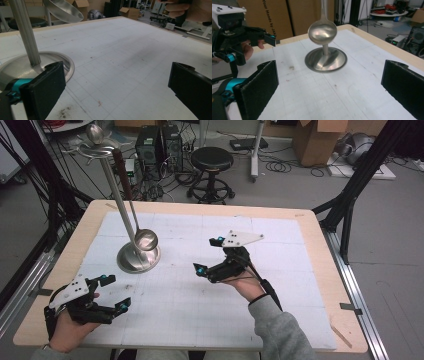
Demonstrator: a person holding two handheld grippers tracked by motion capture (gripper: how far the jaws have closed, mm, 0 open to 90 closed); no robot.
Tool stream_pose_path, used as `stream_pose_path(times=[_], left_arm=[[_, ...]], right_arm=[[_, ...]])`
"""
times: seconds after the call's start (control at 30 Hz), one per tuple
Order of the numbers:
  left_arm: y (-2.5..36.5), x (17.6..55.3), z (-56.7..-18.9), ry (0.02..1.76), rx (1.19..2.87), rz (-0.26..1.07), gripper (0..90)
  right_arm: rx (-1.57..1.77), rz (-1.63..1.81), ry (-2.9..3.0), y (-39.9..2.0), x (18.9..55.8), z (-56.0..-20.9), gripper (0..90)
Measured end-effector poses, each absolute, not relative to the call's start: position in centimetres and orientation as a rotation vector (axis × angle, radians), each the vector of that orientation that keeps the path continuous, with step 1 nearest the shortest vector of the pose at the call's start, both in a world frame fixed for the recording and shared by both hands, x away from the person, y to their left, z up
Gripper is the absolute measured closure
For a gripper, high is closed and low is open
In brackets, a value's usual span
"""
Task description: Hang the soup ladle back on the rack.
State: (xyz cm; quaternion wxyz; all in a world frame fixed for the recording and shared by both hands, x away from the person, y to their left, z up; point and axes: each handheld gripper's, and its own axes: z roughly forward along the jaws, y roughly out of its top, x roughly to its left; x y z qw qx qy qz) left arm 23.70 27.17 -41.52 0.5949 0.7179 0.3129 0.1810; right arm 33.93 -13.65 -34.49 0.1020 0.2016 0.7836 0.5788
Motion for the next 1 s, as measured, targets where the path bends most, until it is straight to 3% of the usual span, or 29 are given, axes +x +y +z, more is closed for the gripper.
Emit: stream_pose_path(times=[0.33, 1.0], left_arm=[[27.2, 23.8, -41.7, 0.735, 1.673, 0.413, 1.7], [27.5, 23.9, -41.7, 0.747, 1.683, 0.417, 1.8]], right_arm=[[0.682, 1.755, 2.264, -17.3, 33.5, -36.6, 0.2], [0.706, 1.8, 2.219, -21.8, 31.1, -37.3, 0.2]])
